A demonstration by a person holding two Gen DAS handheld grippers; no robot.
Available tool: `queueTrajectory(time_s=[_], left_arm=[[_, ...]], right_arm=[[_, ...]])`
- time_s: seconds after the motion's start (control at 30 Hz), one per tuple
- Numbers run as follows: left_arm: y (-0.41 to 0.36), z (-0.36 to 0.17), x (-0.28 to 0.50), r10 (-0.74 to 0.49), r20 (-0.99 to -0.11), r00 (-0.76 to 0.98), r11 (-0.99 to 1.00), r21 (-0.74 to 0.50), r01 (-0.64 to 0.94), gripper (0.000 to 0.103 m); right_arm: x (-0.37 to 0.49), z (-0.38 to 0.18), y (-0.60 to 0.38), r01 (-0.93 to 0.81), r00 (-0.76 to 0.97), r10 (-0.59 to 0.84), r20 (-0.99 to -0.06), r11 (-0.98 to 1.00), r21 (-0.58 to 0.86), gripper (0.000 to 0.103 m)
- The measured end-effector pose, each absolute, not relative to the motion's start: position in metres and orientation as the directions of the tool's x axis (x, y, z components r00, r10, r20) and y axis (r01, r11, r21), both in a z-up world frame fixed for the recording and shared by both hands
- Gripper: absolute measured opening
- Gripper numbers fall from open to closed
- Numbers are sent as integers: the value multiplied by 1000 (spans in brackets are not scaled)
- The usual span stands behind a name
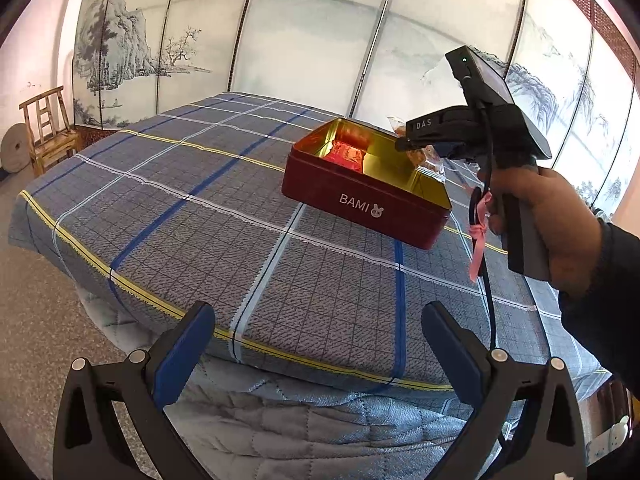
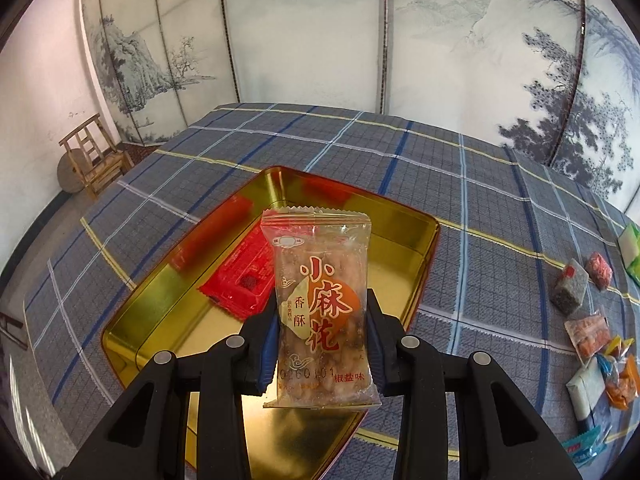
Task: Organize snacks
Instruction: 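Carry the pastry bag to the tin and lower it inside, then move the left tool to the blue candy and grasp it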
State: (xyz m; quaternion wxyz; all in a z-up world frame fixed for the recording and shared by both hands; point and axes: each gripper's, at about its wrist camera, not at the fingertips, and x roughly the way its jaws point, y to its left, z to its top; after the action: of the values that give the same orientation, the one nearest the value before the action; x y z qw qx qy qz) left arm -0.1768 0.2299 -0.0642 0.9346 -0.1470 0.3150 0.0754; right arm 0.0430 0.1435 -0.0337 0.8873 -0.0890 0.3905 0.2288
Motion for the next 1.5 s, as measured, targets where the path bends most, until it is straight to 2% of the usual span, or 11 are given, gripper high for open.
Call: queueTrajectory(time_s=[0.27,0.9,0.97,1.0,1.03,1.1,1.23,1.37,1.5], left_arm=[[228,-71,-175,37,-628,778,947,-226,-228,102],[222,-73,-174,49,-646,762,953,-197,-229,102],[221,-71,-174,54,-646,762,955,-189,-228,102],[220,-70,-174,56,-643,764,956,-186,-226,102],[218,-68,-175,58,-638,768,959,-179,-221,102],[214,-62,-175,68,-625,777,965,-157,-210,102],[200,-48,-167,57,-592,804,983,-107,-148,102],[170,-33,-138,-29,-578,815,995,-96,-32,102],[121,-16,-96,-164,-587,793,986,-117,117,102]], right_arm=[[14,-56,165,-611,496,386,-778,792,3,38],[9,-74,178,-669,409,418,-811,742,44,40],[8,-72,177,-675,404,432,-806,736,56,48],[5,-68,175,-683,406,453,-794,728,66,58],[2,-62,171,-687,422,473,-773,723,68,63],[-8,-42,154,-695,477,531,-700,715,69,67],[-17,-9,88,-651,612,552,-566,758,35,89],[5,0,-28,-459,750,424,-508,886,62,93],[39,-17,-164,-123,842,126,-524,992,41,94]])
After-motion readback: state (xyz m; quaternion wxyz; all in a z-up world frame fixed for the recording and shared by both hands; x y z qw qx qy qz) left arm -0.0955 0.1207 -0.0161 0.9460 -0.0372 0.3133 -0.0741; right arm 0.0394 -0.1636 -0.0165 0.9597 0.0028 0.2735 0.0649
